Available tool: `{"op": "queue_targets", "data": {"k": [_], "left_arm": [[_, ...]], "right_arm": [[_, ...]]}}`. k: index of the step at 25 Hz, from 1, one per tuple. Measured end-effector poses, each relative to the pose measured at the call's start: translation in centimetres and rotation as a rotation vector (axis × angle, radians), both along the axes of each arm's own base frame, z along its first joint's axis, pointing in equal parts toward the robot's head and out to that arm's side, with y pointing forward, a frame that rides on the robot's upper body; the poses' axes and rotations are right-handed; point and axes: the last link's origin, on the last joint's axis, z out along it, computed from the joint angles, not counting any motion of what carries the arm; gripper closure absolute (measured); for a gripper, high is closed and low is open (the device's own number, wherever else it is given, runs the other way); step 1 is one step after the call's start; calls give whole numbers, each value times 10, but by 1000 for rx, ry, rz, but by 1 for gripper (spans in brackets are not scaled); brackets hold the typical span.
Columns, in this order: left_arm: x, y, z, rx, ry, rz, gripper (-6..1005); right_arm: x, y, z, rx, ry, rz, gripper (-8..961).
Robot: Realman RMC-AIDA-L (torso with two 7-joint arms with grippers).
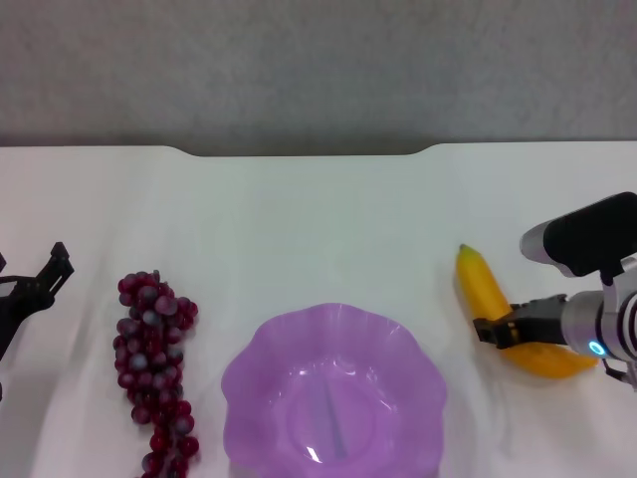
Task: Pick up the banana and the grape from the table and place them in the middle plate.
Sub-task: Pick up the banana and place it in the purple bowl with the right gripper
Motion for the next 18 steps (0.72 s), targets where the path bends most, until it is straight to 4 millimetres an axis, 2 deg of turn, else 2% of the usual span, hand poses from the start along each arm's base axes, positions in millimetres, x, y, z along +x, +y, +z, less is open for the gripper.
{"op": "queue_targets", "data": {"k": [1,5,6,7,8,10,11,13,18], "left_arm": [[0,0,0,0,-1,1,108],[-2,-2,0,3,-3,5,108],[-2,-2,1,4,-3,7,108],[-2,-2,1,4,-3,7,108],[-2,-2,1,5,-2,7,108],[-3,-2,1,6,0,8,108],[-2,-2,1,7,1,8,108],[-2,-1,2,7,1,6,108],[1,3,2,9,-1,-4,108]], "right_arm": [[0,0,0,0,0,0,453],[-26,-10,7,-25,42,65,452],[-45,-19,13,-54,66,123,451],[-54,-22,15,-66,77,154,451],[-54,-22,15,-66,77,154,451],[-69,-27,17,-91,100,204,450],[-79,-29,14,-120,125,240,450],[-83,-29,11,-137,133,258,450],[-100,-35,-19,-250,160,340,448]]}}
